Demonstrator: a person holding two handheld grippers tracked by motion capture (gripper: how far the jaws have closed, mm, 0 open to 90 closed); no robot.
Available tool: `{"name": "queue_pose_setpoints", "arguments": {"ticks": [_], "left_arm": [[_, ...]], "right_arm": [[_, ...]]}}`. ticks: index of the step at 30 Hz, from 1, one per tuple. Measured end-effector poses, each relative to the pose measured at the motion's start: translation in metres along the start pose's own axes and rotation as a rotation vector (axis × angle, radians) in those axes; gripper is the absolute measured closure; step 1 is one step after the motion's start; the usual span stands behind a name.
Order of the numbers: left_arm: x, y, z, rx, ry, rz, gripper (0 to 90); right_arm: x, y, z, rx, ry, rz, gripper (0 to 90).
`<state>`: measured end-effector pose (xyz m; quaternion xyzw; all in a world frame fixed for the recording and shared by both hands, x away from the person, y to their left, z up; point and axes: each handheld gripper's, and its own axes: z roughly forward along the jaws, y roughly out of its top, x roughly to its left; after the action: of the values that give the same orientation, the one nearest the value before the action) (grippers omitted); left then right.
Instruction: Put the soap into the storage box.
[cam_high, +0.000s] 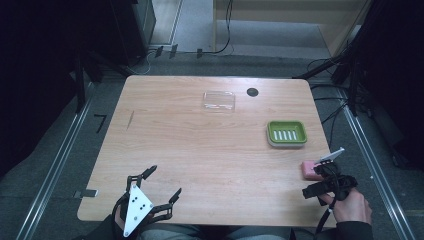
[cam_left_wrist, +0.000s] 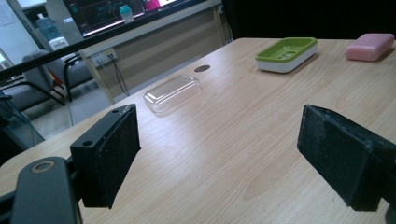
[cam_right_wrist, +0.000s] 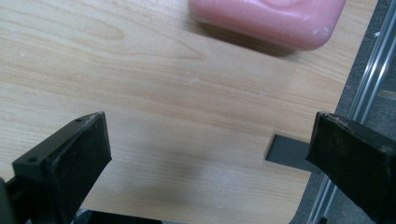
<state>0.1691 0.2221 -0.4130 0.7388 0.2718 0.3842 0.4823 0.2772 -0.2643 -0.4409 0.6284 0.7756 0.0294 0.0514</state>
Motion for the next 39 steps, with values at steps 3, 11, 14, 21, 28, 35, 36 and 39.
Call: {"name": "queue_pose_setpoints", "arguments": {"ticks": [3,11,14,21,28,35,36,39], "left_arm": [[0.0,0.0,0.0,0.0,0.0,0.0,13.6],[0.0,0.0,0.0,0.001,-0.001,0.002,13.6],[0.0,0.0,0.0,0.001,-0.001,0.002,13.6],[0.0,0.0,0.0,0.003,-0.003,0.006,13.6],[0.0,0.0,0.0,0.002,-0.002,0.005,13.6],[0.0,0.0,0.001,0.002,-0.003,0.006,13.6],[0.0,0.0,0.001,0.002,-0.003,0.006,13.6],[0.0,0.0,0.001,0.001,-0.003,0.005,13.6]], "right_arm": [[-0.002,0.002,0.0,-0.007,-0.001,0.007,0.0],[-0.002,0.008,0.001,-0.014,0.003,-0.011,0.0],[-0.001,0.011,0.0,-0.021,-0.001,-0.011,0.0],[-0.003,0.017,0.0,-0.029,-0.003,-0.02,0.0],[-0.004,0.026,-0.001,-0.043,-0.006,-0.015,0.0],[-0.007,0.035,-0.001,-0.055,-0.001,-0.013,0.0],[-0.008,0.038,0.0,-0.055,0.001,-0.012,0.0],[-0.008,0.041,0.001,-0.057,0.0,-0.012,0.0]]}}
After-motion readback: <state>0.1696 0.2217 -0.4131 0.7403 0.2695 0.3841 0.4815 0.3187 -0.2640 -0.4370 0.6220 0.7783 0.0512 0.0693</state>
